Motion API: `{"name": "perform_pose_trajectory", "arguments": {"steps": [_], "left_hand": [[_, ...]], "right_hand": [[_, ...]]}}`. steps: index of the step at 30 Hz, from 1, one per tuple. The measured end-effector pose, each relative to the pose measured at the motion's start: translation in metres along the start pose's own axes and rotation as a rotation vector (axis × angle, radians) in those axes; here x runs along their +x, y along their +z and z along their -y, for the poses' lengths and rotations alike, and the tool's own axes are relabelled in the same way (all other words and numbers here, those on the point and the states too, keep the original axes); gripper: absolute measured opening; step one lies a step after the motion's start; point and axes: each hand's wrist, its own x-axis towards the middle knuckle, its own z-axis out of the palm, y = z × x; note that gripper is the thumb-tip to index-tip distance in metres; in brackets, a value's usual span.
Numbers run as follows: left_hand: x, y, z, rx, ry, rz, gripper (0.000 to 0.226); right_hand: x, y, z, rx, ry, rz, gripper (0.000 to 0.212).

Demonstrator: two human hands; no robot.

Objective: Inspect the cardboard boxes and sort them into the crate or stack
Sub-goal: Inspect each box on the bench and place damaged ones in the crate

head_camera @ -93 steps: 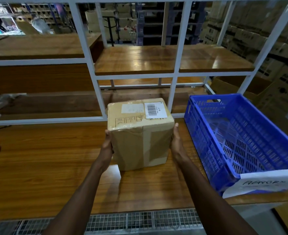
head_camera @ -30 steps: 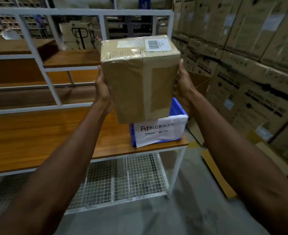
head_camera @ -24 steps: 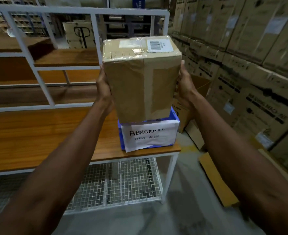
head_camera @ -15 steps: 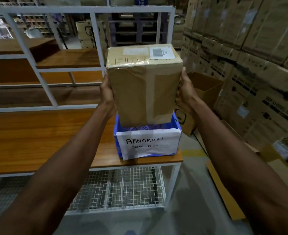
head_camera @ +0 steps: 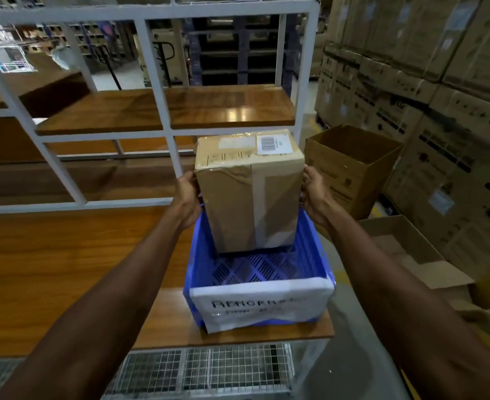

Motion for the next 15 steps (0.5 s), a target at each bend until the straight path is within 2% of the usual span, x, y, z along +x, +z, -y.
{"name": "perform_pose_trajectory", "arguments": {"steps": [5, 9, 15], "left_hand": [[0.040, 0.009, 0.006, -0.065, -0.036, 0.001, 0.064], [0.063, 0.014, 0.014, -0.097, -0.039, 0.044, 0.060], [0.088, 0.024, 0.022, -0.120, -0.034, 0.024, 0.056]], "right_hand": [[0.042, 0.006, -0.013, 0.015, 0.023, 0.000, 0.051], [0.068, 0.004, -0.023, 0.068, 0.025, 0.007, 0.048], [0.099, 0.001, -0.037, 0.131, 0.035, -0.011, 0.047]]}}
